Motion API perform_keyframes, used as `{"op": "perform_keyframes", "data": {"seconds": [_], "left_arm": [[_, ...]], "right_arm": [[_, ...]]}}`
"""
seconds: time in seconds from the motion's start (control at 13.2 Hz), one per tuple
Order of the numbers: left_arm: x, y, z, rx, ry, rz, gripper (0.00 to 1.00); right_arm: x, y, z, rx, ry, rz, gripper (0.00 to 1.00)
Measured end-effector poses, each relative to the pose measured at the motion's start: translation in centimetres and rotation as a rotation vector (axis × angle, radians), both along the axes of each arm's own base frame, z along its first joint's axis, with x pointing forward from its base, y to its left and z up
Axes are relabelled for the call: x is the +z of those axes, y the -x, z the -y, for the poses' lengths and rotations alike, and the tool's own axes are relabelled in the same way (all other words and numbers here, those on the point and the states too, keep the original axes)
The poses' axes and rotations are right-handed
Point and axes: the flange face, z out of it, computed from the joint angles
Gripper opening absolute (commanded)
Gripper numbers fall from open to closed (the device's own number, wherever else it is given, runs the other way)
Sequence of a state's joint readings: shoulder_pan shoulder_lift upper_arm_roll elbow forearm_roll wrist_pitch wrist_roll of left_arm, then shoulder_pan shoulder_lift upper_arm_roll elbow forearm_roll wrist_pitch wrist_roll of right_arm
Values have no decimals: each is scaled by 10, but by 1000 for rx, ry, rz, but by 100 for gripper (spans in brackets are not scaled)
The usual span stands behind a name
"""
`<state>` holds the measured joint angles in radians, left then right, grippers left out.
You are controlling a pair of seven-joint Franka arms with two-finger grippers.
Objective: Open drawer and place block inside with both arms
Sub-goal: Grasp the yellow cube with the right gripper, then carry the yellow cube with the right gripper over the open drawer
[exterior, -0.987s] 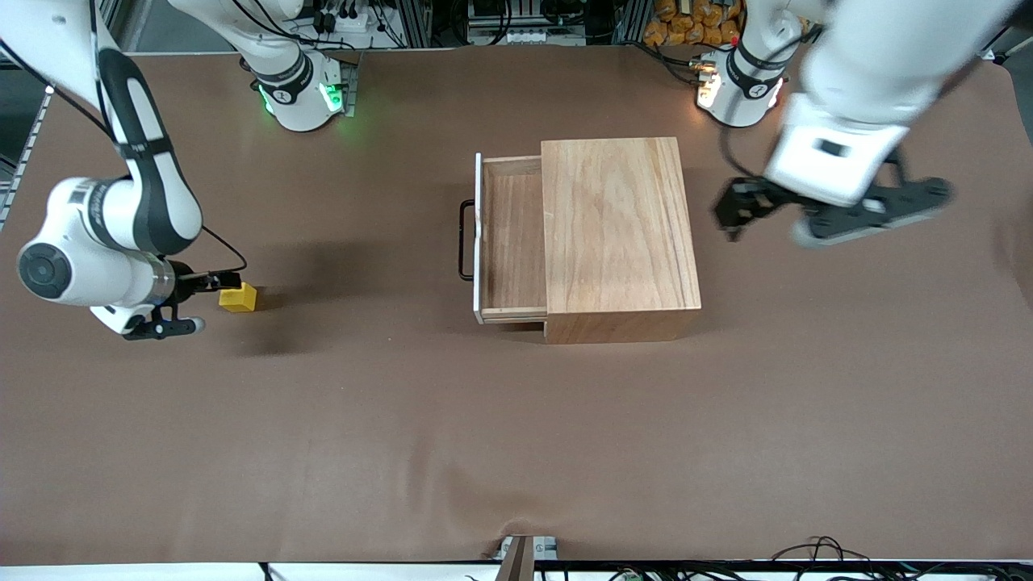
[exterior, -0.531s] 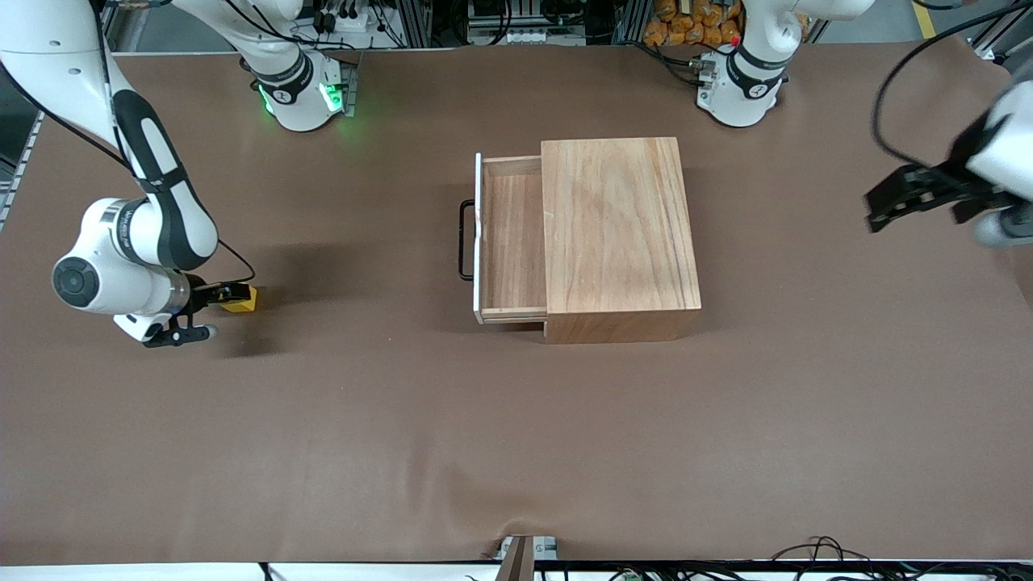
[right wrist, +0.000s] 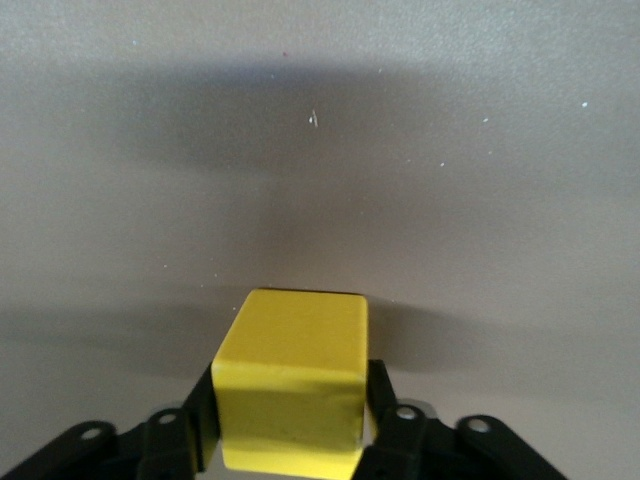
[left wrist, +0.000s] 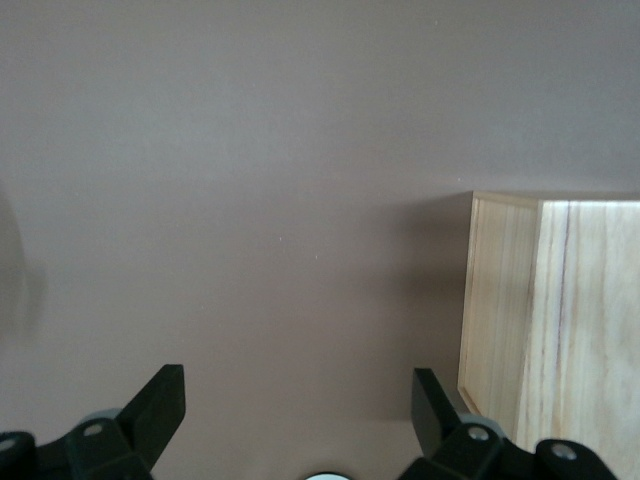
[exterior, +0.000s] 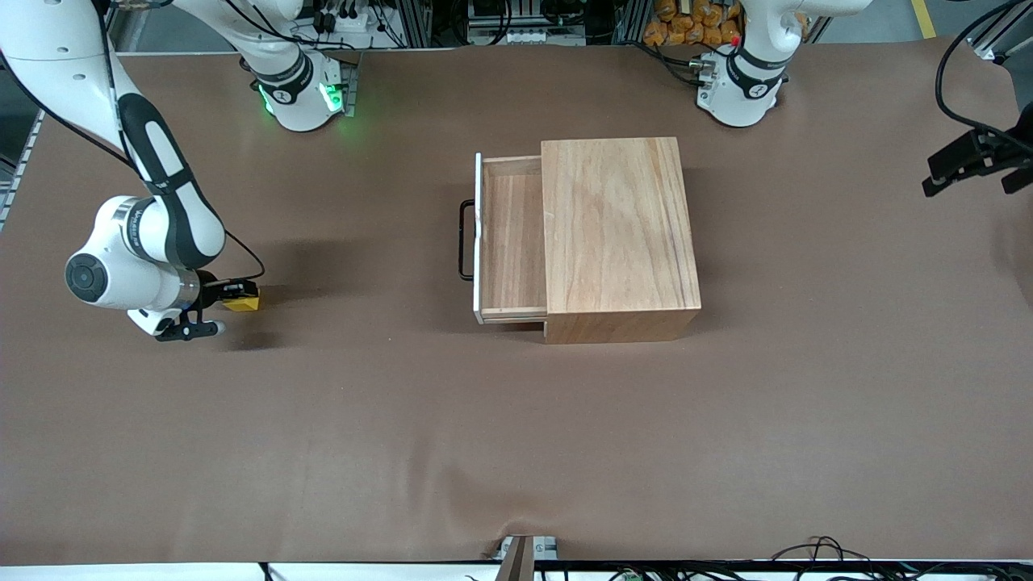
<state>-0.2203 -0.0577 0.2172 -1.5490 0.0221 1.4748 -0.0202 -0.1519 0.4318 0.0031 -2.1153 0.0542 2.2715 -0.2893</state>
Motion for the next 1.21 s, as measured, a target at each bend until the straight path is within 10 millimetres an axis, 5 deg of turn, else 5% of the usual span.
{"op": "perform_keyframes", "data": {"seconds": [0.23, 0.53, 0.61, 0.83, 1.06, 1.21], "left_arm": [[-1, 7, 7, -19, 5, 2, 100], [-2, 7, 5, -75, 6, 1, 100], [-2, 7, 5, -76, 6, 1, 100], [0, 7, 16, -96, 5, 4, 100], [1, 8, 26, -114, 3, 7, 100], [1, 8, 26, -114, 3, 7, 100]], "right_arm": [[10, -7, -6, 16, -11, -16, 0], [105, -61, -57, -61, -40, -90, 0], [134, -72, -87, -94, -33, -93, 0], [204, -78, -233, -139, -40, -90, 0], [230, -38, -374, -129, -21, -77, 0], [236, -2, -442, -132, 8, -71, 0]]}}
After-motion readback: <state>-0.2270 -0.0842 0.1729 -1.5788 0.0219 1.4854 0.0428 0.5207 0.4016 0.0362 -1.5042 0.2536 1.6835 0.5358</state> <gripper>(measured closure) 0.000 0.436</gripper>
